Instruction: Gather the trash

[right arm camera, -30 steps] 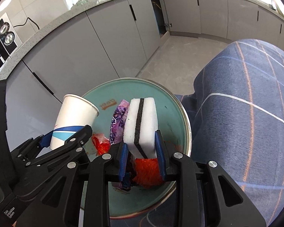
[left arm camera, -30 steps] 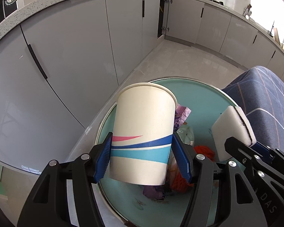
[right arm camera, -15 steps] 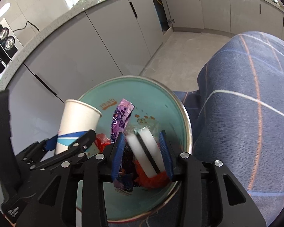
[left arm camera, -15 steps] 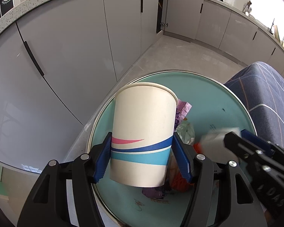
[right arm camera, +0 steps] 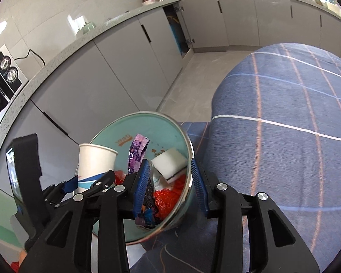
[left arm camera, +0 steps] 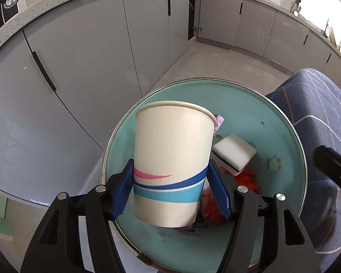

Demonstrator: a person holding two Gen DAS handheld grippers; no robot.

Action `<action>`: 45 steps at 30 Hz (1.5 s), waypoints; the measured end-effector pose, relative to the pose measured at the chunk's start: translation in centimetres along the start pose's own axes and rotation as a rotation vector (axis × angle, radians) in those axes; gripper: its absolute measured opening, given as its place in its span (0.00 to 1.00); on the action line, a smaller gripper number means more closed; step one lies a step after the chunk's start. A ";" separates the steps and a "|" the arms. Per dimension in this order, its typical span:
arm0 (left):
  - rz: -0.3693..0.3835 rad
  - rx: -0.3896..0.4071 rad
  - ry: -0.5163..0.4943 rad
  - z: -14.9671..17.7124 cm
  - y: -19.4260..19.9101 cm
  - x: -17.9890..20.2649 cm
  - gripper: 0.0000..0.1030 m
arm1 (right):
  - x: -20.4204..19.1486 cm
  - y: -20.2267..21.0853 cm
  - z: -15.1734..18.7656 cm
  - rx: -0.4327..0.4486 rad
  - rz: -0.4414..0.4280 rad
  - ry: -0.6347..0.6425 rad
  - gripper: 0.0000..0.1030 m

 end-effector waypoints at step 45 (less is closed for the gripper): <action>-0.070 0.005 0.055 6.9 6.1 -2.6 0.94 | -0.3 4.4 6.0 -0.003 0.009 0.017 0.81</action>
Point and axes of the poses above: each gripper's, at about its wrist camera, not at the fingertips, and y roughly against the way its jaws point, x to its right, z to its underside, the point moved 7 cm from there along -y, roughly the way its jaws point
